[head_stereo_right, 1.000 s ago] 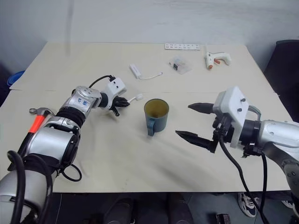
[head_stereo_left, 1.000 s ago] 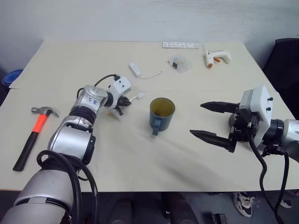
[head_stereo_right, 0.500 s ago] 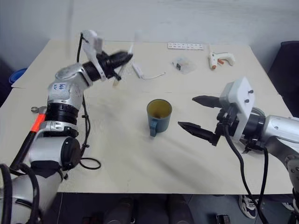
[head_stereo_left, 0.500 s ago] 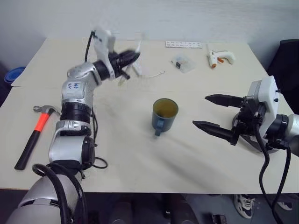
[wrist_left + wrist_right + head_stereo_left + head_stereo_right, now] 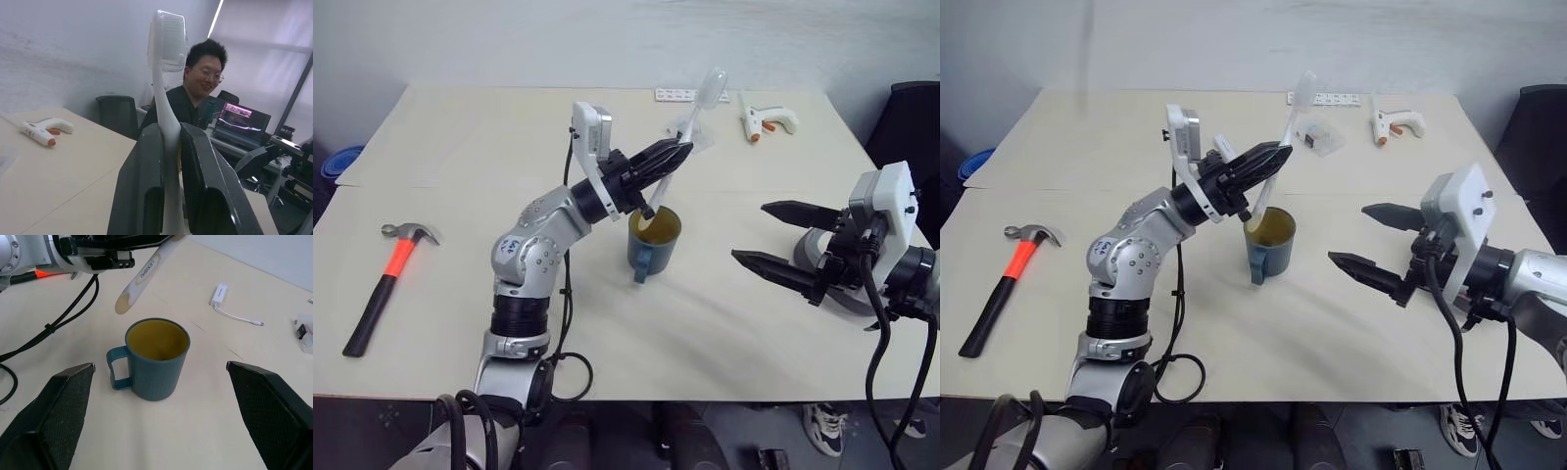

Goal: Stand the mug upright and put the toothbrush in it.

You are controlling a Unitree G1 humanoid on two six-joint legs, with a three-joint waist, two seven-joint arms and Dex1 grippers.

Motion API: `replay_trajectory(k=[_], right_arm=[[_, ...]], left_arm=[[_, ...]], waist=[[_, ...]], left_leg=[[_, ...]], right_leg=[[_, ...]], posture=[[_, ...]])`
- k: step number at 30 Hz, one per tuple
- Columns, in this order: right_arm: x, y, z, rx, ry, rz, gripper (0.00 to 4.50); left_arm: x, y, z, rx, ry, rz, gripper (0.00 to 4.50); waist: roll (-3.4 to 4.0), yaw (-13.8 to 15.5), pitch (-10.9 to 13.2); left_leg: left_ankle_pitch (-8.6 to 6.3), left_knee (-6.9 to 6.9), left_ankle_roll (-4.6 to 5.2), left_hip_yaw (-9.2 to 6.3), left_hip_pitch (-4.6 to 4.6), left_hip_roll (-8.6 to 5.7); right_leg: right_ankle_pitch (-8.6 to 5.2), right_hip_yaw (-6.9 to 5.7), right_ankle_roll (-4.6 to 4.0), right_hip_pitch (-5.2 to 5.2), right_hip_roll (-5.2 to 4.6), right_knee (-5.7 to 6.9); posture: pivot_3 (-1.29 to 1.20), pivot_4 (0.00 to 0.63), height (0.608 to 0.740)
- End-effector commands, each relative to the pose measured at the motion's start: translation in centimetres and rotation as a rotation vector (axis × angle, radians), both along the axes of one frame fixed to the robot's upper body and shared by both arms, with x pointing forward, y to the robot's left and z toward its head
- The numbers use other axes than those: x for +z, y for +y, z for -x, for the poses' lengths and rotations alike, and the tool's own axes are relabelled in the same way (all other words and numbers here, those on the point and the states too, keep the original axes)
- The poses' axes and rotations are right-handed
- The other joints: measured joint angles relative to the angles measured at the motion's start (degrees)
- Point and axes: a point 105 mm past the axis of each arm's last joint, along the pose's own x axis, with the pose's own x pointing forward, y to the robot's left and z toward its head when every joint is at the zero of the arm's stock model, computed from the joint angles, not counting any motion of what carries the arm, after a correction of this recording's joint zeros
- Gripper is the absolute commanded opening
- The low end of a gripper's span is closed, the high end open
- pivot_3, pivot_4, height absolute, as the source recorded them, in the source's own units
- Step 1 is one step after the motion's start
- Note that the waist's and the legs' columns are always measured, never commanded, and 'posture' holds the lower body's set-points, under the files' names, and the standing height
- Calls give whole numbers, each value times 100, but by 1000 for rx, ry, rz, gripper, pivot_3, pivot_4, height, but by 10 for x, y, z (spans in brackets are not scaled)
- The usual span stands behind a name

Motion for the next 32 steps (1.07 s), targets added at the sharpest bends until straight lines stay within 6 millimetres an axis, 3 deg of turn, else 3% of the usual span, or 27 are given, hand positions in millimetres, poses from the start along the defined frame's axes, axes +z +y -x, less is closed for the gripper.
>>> replay_trajectory(k=[1,3,13,15,18,21,27,30,32], right_arm=[[12,0,6,4,-46,-2,4500],[12,-1,7,5,-44,1,4500],[13,2,7,16,-28,-11,4500],[12,2,7,20,-23,-10,4500],[8,0,4,22,-5,-1,4500],[3,-5,2,31,32,-7,4500],[-19,-22,3,94,175,73,4500],[-20,-29,-2,98,185,73,4500],[-20,-32,-7,96,185,70,4500]], left_arm=[[-2,-7,2,1,-64,-6,178],[-7,-8,0,7,-61,-15,178],[-19,-6,3,-38,-81,-5,3123],[-17,-1,5,-38,-82,-1,3713],[-8,28,7,12,-94,-38,4481],[-4,72,18,11,-103,-178,4481],[-20,164,66,-81,-177,-844,4481],[-20,191,72,-56,-173,-999,4481],[-18,197,73,-37,-171,-1024,4481]], waist=[[0,-2,0],[0,4,0],[0,8,0],[0,1,0],[0,-28,0],[1,-87,0],[1,-162,0],[3,-104,0],[3,-86,-1]], left_leg=[[0,0,0,-1,-2,1],[0,0,0,-1,-4,1],[-1,0,2,1,-6,1],[-1,0,2,1,-6,2],[-2,-1,3,0,-6,7],[-2,-3,4,3,-2,15],[-9,-20,9,3,3,22],[-10,-19,9,4,-3,16],[-11,-14,10,13,-5,14]], right_leg=[[0,0,0,0,2,-4],[0,-1,0,0,2,-8],[1,0,1,0,1,-14],[1,0,1,0,1,-15],[1,0,1,0,4,-15],[0,3,0,-2,13,-12],[-17,-14,-29,-6,13,-19],[-24,-19,-41,-3,0,-34],[-30,-15,-52,1,-6,-46]], posture=[[0,150,740],[0,150,740],[0,150,740],[0,150,740],[0,150,740],[0,150,740],[0,150,740],[0,150,740],[0,150,740]])
